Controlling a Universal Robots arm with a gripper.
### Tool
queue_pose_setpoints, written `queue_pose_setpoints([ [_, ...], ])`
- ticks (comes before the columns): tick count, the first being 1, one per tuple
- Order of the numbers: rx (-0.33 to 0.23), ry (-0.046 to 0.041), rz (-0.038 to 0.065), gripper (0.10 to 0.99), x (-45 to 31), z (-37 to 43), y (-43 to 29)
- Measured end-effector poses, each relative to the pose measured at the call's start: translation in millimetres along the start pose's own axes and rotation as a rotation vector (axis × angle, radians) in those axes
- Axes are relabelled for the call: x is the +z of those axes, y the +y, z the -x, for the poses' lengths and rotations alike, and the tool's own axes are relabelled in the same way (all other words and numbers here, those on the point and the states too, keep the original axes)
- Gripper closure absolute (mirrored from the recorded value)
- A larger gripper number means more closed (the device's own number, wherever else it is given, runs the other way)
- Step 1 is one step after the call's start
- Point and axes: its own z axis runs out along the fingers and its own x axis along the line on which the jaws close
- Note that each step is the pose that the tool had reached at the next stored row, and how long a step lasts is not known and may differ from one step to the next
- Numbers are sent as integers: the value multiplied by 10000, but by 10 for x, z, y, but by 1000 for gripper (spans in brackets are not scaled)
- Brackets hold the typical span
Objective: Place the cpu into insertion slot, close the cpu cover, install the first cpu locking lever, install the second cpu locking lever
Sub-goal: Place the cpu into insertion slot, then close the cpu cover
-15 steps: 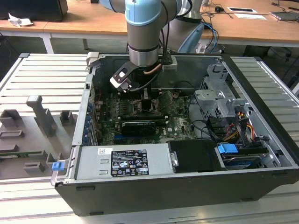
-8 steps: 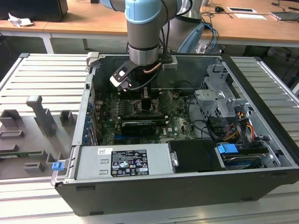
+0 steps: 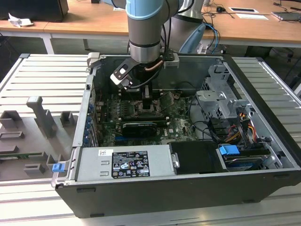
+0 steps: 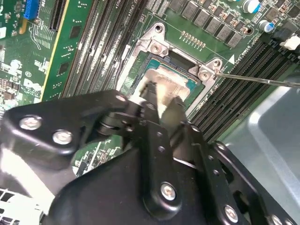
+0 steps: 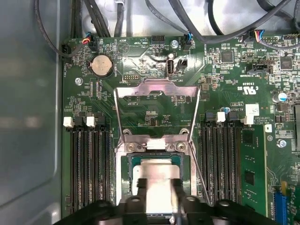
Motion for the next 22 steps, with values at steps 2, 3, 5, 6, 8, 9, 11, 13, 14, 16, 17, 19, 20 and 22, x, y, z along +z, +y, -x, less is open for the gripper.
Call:
queue_pose_setpoints([
  [2,2,2,1,929,-13,-1,1],
  [3,2,0,-1,929,-16,0,1],
  [5,6,2,0,980,-22,-1,2],
  [6,7,1,0,980,-25,-1,2],
  [8,7,0,0,980,-29,-1,2],
  [9,7,1,1,980,-30,-1,3],
  [11,7,0,0,980,-31,-1,3],
  [13,7,0,0,980,-34,-1,3],
  [14,7,1,0,980,-34,-1,3],
  [16,7,0,0,980,-39,-1,3],
  [17,7,-1,-1,980,-45,-1,3],
  [19,8,15,-6,980,-52,-1,20],
  [20,8,18,-11,980,-50,-1,45],
  [22,8,18,-23,980,-48,-2,71],
])
